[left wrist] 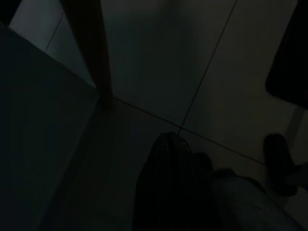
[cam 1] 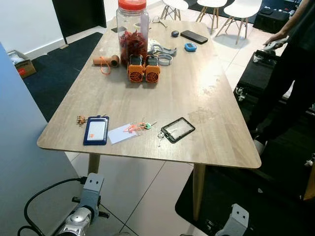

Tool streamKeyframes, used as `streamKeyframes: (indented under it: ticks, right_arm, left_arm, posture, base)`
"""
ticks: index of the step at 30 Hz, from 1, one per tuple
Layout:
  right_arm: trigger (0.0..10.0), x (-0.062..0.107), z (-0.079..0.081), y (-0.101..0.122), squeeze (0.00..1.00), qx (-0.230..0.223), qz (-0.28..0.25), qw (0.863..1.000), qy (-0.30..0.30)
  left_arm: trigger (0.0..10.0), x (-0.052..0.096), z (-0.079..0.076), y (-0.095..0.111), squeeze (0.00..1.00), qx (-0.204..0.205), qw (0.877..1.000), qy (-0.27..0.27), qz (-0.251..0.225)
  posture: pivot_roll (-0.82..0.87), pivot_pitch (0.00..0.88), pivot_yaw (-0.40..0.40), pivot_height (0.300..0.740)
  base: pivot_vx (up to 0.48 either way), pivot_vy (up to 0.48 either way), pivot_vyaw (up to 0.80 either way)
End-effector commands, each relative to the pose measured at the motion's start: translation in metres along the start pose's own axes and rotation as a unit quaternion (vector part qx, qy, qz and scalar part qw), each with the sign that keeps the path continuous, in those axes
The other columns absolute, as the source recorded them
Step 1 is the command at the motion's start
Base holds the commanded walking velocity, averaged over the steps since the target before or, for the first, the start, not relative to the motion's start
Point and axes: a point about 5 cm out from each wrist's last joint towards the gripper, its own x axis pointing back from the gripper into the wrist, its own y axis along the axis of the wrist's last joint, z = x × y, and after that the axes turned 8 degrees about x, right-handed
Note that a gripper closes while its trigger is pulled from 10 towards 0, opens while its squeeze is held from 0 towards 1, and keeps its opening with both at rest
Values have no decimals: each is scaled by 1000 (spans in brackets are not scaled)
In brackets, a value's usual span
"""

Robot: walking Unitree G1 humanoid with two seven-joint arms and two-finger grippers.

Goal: Hang keys on a hook

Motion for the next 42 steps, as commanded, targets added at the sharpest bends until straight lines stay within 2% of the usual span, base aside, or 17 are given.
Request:
streamKeyframes:
  ticks: [1, 5, 8, 17, 42]
  right_arm:
    - [10000, 0, 4, -6, 0, 8, 11, 1000, 9]
    - [10000, 1, 6, -9, 0, 19, 16, 1000, 13]
    - [10000, 1, 9, -10, 0, 53, 16, 998, 22]
    - [10000, 1, 10, -12, 0, 84, 23, 996, 21]
    - [10000, 0, 11, -12, 0, 106, 32, 994, 21]
  left_arm:
    - [10000, 0, 0, -1, 0, -12, 1000, -3, 0]
    - [10000, 0, -1, -1, 0, -16, 1000, -3, 0]
    - [10000, 0, -4, -1, 0, -29, 1000, -6, 1]
    - [10000, -2, -8, 1, 0, -31, 999, -8, -2]
    - [10000, -2, -10, 3, 0, -18, 1000, -11, -17]
  posture:
    - [101, 32, -18, 740]
    - [100, 38, -13, 740]
    - [98, 43, -11, 740]
    - [91, 46, -22, 740]
    - [88, 44, -32, 740]
  base:
    - [0, 0, 0]
    - [0, 0, 0]
    - [0, 0, 0]
    - [0, 0, 0]
    - [0, 0, 0]
